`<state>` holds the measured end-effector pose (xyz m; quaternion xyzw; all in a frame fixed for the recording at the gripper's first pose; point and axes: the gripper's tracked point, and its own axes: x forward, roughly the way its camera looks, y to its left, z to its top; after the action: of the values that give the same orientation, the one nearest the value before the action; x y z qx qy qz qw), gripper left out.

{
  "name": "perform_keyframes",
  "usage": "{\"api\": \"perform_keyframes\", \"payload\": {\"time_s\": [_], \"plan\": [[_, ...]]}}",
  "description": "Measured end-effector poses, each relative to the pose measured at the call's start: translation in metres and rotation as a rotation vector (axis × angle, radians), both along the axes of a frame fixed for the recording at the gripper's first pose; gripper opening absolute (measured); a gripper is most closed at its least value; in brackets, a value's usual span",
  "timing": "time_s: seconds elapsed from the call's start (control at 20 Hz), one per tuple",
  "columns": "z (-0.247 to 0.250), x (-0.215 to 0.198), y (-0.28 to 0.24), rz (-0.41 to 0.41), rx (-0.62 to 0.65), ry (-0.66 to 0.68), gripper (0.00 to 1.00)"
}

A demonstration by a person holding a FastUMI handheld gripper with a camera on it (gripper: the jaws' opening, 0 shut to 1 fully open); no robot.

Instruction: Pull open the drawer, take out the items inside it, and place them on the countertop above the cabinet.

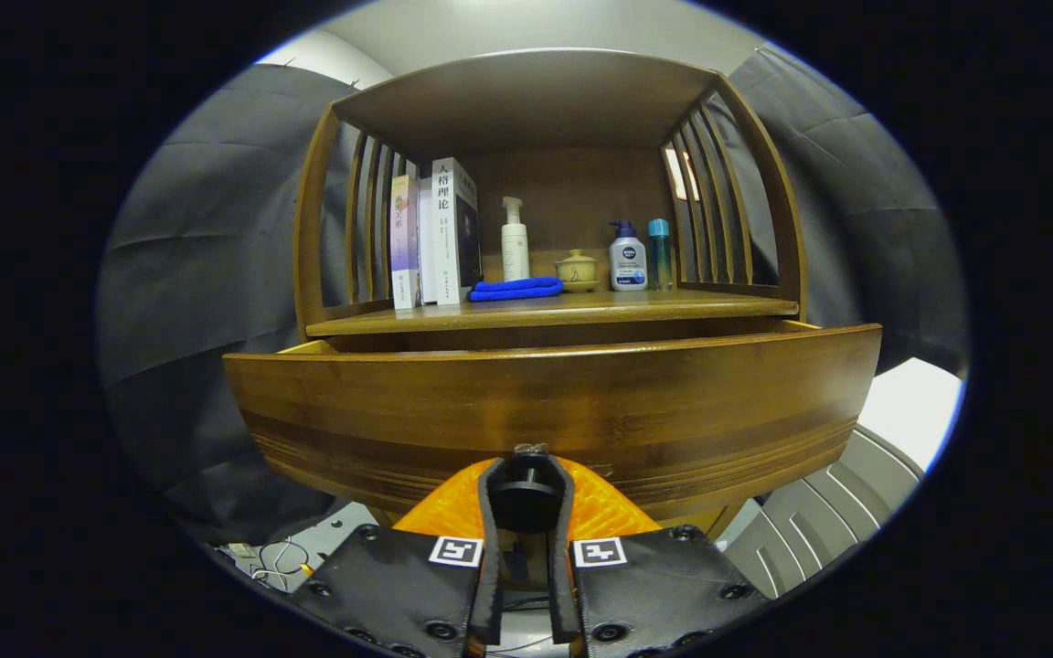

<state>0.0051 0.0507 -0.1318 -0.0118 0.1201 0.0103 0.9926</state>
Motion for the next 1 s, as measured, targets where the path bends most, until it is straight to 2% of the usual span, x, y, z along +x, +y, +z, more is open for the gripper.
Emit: {"api": "perform_keyframes", "payload": {"time_s": [1.0], "plan": [[-0.006,-0.052,0.011,0.025,-0.043,-0.028,0.22]]}}
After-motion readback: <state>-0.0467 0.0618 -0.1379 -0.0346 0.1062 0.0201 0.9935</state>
